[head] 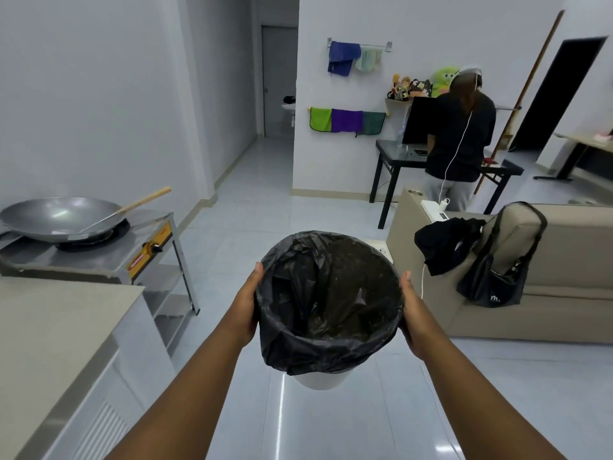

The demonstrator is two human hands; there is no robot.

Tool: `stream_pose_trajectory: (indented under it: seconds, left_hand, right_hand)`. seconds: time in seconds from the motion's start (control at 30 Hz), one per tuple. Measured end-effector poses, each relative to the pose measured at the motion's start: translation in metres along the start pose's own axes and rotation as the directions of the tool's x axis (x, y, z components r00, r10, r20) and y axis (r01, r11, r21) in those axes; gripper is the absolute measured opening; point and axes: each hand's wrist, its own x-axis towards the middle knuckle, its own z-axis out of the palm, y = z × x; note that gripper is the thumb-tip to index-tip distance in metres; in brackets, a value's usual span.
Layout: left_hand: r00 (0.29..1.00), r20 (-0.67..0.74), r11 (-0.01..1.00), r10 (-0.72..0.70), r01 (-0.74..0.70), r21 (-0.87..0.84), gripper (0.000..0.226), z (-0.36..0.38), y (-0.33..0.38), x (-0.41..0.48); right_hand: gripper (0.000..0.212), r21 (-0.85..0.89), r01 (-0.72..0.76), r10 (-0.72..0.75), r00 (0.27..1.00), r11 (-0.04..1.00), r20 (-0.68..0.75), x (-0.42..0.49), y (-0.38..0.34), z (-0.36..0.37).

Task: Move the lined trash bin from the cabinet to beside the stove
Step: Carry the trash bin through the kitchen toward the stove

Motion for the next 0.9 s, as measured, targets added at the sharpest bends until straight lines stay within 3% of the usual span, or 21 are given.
stream_pose_trajectory:
  seconds: [0.27, 0.47, 0.63, 0.9]
  left_hand:
    - [1.0, 0.011, 1.0, -0.021, 0.02, 0.005, 0.066, -0.009, 0.032, 0.144]
    - [1.0, -0.005, 1.0, -0.015, 0.015, 0.002, 0.078, -0.01, 0.037, 0.245]
    - [0.999, -0.051, 1.0, 0.004, -0.004, 0.002, 0.064, -0.008, 0.046, 0.329]
    - [0.987, -0.157, 0.999, 0.041, -0.044, -0.015, 0.067, -0.006, 0.07, 0.456]
  right_hand:
    - [0.08, 0.002, 0.035, -0.035, 0.999, 0.999, -0.023, 0.131, -0.047, 0.0]
    - [0.082, 0.022, 0.01, -0.009, 0.999, 1.0, -0.042, 0.235, -0.064, -0.011]
    - [0.099, 0.059, -0.002, 0.003, 1.0, 0.998, -0.011, 0.335, -0.08, -0.02]
    - [0.089, 0.028, 0.007, -0.01, 0.992, 1.0, 0.124, 0.479, -0.133, -0.025]
